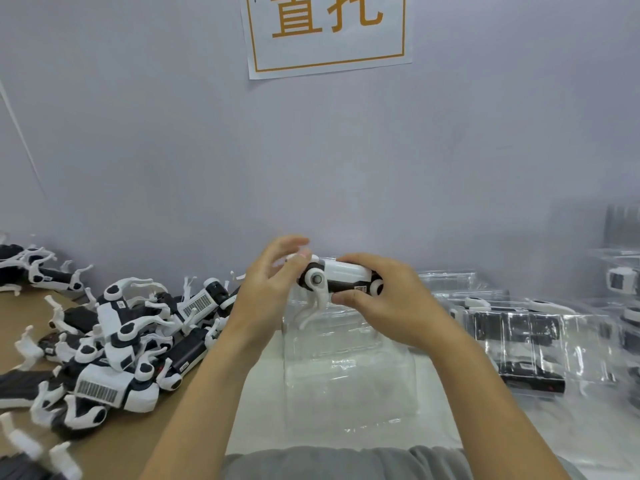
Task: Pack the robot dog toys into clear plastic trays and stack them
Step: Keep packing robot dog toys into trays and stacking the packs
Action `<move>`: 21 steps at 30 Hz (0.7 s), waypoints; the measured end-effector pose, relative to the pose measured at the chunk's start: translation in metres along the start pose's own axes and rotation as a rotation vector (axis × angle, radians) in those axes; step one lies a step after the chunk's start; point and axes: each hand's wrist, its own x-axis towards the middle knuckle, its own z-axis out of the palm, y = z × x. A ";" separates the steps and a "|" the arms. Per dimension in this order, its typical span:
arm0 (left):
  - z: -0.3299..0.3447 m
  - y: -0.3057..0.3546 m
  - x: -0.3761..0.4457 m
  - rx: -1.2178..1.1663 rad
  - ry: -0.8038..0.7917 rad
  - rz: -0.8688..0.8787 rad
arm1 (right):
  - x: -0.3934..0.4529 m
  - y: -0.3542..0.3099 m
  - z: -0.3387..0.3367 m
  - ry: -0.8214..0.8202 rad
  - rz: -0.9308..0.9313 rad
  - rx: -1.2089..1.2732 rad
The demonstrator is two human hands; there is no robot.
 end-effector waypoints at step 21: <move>0.007 -0.098 -0.008 0.295 0.156 -0.284 | 0.003 0.028 0.013 0.123 0.085 -0.438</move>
